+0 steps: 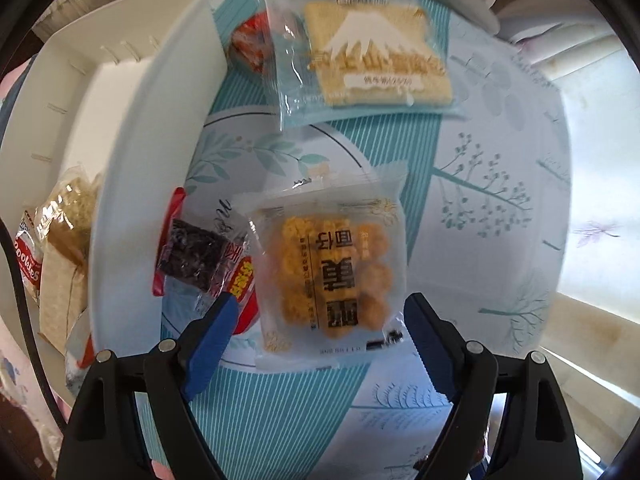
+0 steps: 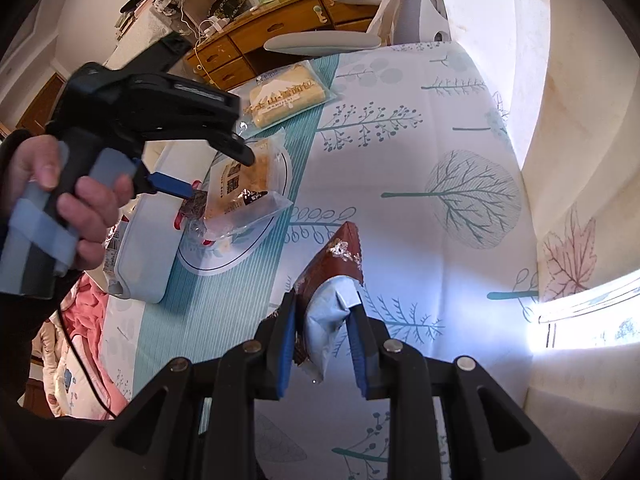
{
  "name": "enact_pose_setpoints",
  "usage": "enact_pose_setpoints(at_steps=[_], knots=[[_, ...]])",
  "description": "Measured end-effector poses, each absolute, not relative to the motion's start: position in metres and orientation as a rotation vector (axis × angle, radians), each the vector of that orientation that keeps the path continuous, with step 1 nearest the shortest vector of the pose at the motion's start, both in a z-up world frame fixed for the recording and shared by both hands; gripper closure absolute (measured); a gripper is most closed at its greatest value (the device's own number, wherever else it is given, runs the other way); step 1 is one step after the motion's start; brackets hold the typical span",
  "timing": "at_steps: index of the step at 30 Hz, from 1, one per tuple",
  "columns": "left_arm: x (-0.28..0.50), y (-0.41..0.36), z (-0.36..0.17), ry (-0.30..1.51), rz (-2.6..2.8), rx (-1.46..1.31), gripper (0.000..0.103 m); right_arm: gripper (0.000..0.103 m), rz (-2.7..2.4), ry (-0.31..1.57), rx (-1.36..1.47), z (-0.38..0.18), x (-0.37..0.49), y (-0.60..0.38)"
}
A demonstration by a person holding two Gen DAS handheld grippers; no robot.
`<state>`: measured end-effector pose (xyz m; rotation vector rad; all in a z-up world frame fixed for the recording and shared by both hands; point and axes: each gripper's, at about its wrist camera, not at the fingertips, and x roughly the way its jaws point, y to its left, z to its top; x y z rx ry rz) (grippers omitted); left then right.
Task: Organize snacks
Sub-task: 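Lift the brown foil snack with the right tool while the left tool grips the orange puff bag, then carry the brown foil snack and orange puff bag into the white tray and open both tools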
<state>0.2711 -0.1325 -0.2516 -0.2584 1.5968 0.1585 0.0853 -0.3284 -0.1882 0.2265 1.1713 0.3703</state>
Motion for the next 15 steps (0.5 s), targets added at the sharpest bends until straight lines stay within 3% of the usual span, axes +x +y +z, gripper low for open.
enact_pose_setpoints(at_steps=[5, 15], knots=[[0.28, -0.14, -0.275, 1.646, 0.174, -0.24, 0.008, 0.078, 0.37, 1.186, 0.245, -0.194, 0.091, -0.332], [0.295, -0.143, -0.313, 1.692, 0.211, -0.218, 0.008, 0.078, 0.327, 1.2, 0.287, -0.201, 0.101, -0.349]])
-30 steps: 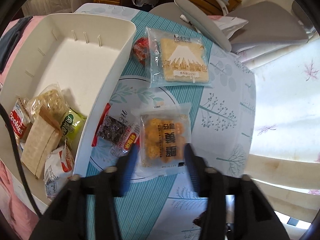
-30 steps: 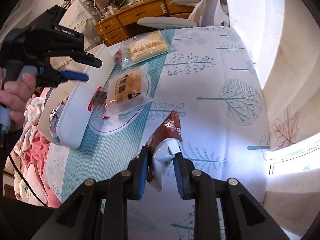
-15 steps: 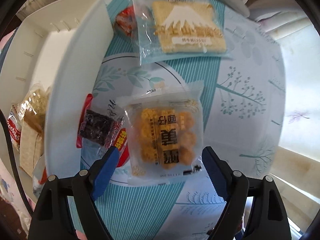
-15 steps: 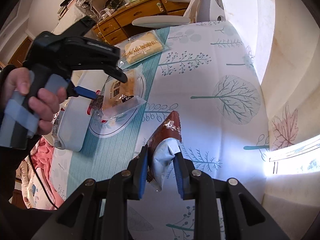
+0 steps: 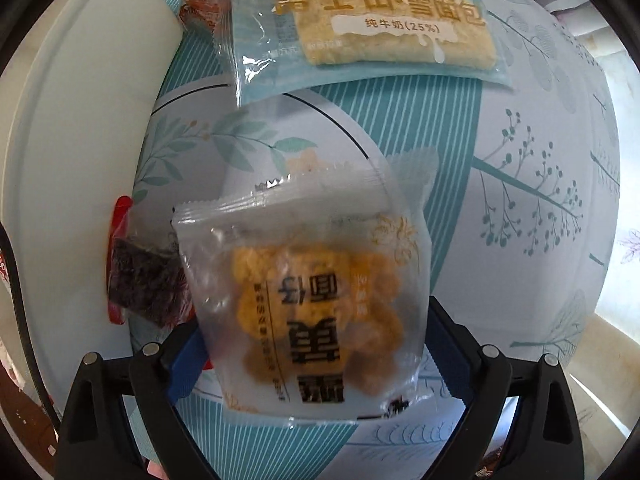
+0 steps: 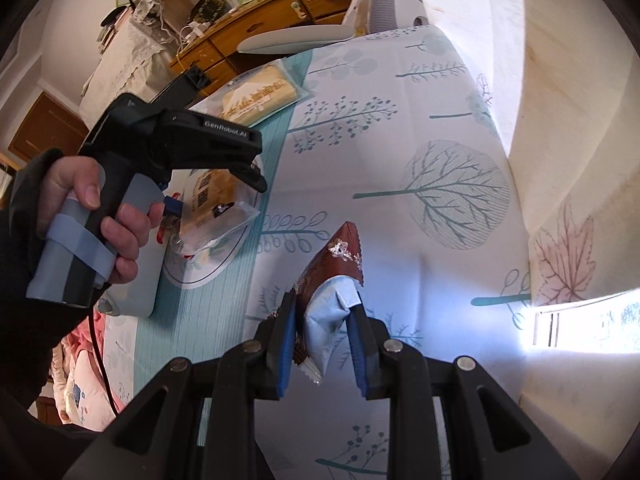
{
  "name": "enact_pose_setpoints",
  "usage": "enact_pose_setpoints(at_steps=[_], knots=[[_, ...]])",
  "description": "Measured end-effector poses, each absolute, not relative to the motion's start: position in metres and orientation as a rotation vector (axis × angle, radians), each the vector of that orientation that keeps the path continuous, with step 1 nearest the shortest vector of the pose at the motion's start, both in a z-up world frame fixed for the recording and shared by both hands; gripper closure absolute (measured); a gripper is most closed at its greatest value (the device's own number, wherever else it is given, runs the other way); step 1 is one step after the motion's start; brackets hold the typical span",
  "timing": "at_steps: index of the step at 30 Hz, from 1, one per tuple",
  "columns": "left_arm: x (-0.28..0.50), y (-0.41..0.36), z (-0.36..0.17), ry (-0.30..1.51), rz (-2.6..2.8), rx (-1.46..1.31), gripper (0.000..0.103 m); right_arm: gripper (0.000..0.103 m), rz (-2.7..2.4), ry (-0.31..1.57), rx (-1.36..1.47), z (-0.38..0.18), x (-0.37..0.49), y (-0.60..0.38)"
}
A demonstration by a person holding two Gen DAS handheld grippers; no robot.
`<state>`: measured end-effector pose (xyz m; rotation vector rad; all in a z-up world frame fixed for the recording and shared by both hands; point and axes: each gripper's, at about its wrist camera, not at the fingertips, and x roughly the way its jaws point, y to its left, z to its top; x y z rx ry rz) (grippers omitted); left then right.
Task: Organize snacks
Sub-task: 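Carry the brown foil snack and orange puff bag into the white tray and open both tools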
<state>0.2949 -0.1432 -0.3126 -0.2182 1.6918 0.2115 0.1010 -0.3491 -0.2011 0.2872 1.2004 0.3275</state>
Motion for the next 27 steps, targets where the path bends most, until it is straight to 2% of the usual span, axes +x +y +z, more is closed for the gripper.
enact_pose_setpoints(at_steps=[2, 9, 19, 27], knots=[[0.295, -0.142, -0.315, 1.692, 0.217, -0.217, 0.011, 0.078, 0.319, 1.201, 0.292, -0.202, 0.102, -0.352], [0.294, -0.131, -0.304, 1.685, 0.2, -0.22, 0.033, 0.078, 0.308, 1.2, 0.308, -0.201, 0.103, -0.35], [0.272, -0.126, -0.27, 1.707, 0.102, -0.242, 0.034, 0.078, 0.315, 1.172, 0.315, -0.185, 0.101, -0.334], [0.249, -0.122, -0.217, 1.649, 0.001, -0.23, 0.034, 0.078, 0.297, 1.133, 0.357, -0.166, 0.089, -0.319]])
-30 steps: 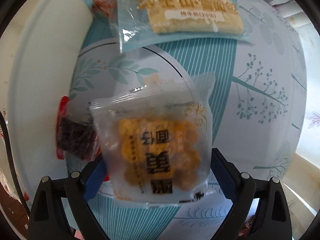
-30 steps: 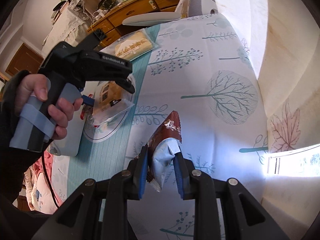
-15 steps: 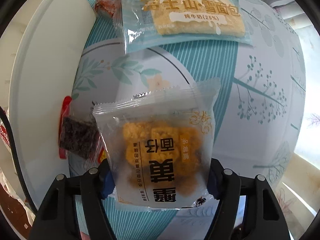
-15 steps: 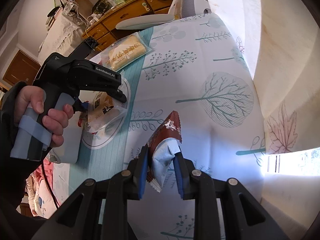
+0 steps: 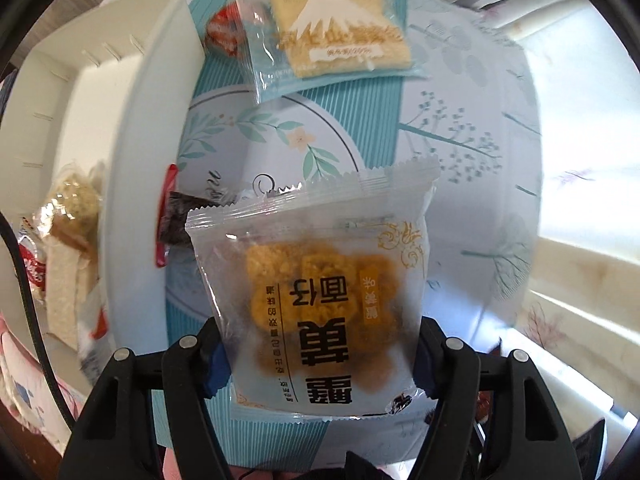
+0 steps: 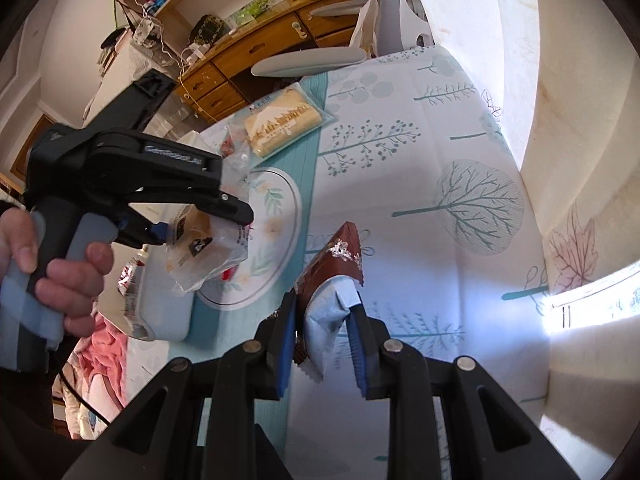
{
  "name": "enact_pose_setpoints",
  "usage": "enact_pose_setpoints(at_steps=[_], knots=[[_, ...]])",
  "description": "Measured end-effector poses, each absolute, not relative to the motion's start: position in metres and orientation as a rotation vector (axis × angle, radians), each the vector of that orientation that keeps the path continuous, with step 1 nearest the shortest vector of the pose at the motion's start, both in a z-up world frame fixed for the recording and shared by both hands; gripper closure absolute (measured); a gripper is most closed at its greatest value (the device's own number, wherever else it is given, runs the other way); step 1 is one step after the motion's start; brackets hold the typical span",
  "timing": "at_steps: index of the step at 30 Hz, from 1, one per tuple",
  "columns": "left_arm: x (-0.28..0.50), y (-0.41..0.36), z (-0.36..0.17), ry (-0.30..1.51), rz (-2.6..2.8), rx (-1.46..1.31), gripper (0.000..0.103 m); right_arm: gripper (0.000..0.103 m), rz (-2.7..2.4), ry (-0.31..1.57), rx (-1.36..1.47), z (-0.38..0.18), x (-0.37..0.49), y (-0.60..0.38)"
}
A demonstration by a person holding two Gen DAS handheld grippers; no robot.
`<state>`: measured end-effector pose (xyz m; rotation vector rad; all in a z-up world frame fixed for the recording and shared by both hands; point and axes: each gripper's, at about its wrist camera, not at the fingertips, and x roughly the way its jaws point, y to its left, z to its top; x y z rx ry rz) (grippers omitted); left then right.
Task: Organize snacks
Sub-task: 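Carry the brown foil snack and orange puff bag into the white tray and open both tools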
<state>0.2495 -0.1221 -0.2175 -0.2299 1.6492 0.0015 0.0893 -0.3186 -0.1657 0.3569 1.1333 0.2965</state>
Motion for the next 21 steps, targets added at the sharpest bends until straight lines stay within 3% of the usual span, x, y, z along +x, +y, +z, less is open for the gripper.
enact_pose_setpoints(at_steps=[21], knots=[[0.173, -0.037, -0.089, 1.38, -0.227, -0.147, 0.034, 0.078, 0.185, 1.015, 0.515, -0.131, 0.061, -0.238]])
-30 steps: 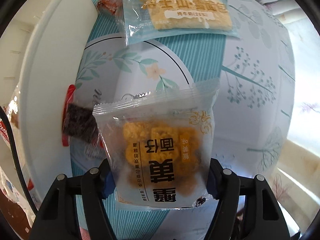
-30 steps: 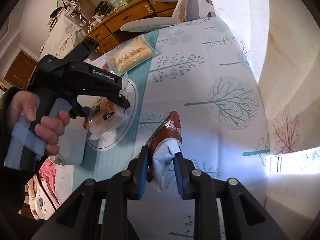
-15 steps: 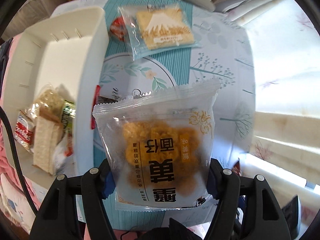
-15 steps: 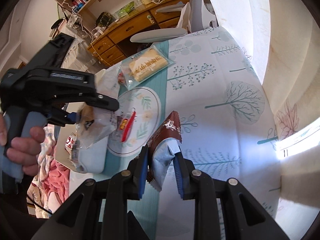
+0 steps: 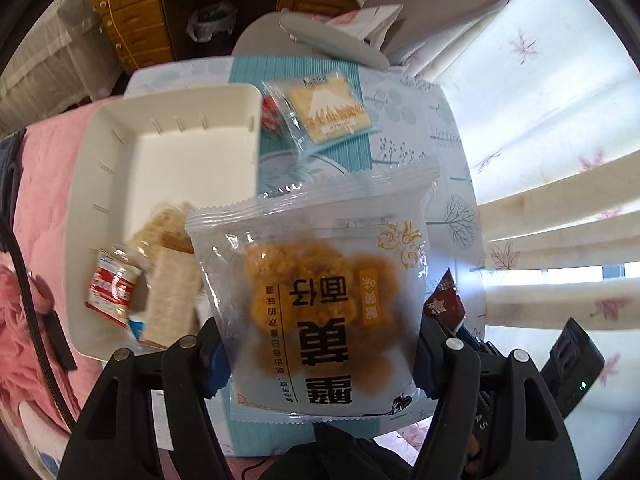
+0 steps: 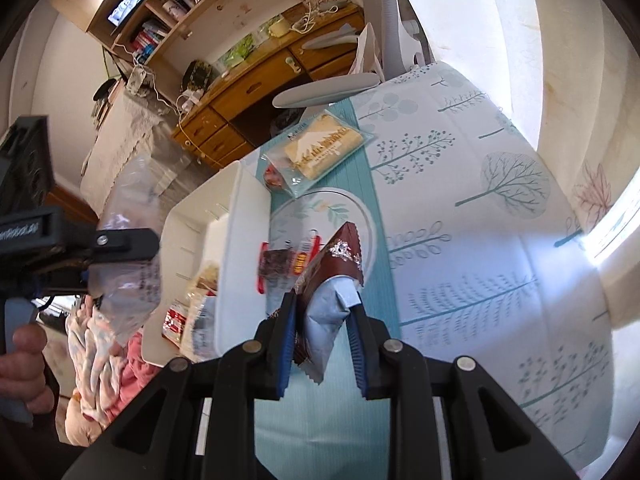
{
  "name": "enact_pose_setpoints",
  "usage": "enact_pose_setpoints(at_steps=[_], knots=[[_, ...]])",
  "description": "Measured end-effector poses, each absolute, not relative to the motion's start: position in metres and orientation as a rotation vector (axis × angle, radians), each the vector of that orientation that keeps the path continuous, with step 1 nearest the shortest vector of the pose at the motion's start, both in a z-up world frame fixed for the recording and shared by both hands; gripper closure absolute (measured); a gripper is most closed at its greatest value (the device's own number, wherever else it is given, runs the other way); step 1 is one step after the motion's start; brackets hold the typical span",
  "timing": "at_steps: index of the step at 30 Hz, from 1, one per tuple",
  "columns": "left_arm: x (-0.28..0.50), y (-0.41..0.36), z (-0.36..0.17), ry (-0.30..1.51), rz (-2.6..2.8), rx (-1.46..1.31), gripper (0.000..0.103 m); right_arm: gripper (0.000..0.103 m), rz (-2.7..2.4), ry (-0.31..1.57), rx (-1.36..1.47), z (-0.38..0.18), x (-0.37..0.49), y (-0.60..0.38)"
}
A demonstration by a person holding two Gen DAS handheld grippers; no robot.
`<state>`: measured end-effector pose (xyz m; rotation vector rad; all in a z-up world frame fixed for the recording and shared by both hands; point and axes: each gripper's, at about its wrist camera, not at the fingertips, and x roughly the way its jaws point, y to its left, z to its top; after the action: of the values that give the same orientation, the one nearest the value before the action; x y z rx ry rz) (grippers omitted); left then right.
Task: Organize snacks
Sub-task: 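Carry the brown foil snack and orange puff bag into the white tray and open both tools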
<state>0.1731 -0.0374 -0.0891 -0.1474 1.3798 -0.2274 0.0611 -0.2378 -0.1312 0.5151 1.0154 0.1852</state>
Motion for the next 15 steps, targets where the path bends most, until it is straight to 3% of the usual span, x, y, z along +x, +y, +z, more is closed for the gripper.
enact_pose_setpoints(at_steps=[15], knots=[[0.159, 0.075, -0.073, 1.211, -0.265, -0.122, 0.033, 0.078, 0.206, 0.938, 0.542, -0.123, 0.065, -0.145]])
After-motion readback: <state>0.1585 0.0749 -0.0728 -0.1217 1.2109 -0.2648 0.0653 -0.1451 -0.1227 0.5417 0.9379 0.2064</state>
